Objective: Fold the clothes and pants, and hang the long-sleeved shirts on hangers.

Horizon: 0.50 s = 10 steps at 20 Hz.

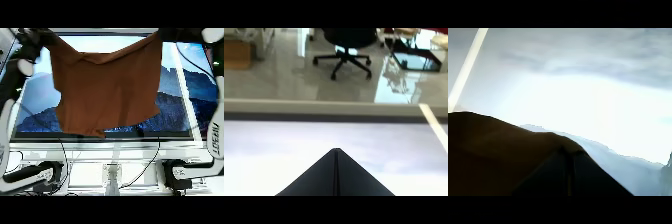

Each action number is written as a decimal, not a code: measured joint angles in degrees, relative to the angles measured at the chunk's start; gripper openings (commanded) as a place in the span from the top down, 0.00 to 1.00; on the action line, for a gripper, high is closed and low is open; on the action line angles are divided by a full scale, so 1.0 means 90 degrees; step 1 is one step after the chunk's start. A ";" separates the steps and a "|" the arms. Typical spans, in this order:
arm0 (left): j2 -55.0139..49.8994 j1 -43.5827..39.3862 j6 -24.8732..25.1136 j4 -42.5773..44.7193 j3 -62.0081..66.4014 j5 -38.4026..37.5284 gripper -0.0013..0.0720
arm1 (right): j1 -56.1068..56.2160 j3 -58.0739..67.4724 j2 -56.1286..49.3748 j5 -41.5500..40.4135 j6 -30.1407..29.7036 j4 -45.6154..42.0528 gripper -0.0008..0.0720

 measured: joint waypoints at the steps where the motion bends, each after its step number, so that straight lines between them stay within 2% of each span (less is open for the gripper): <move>1: -0.0240 -0.0083 0.0017 -0.0005 0.0000 0.0136 0.97 | 0.0000 0.0000 -0.0238 -0.0182 0.0002 -0.0012 0.97; 10: -0.1100 -0.0274 0.0039 -0.0022 0.0002 0.0374 0.97 | 0.0000 -0.0007 -0.1358 -0.1219 0.0017 -0.0253 0.97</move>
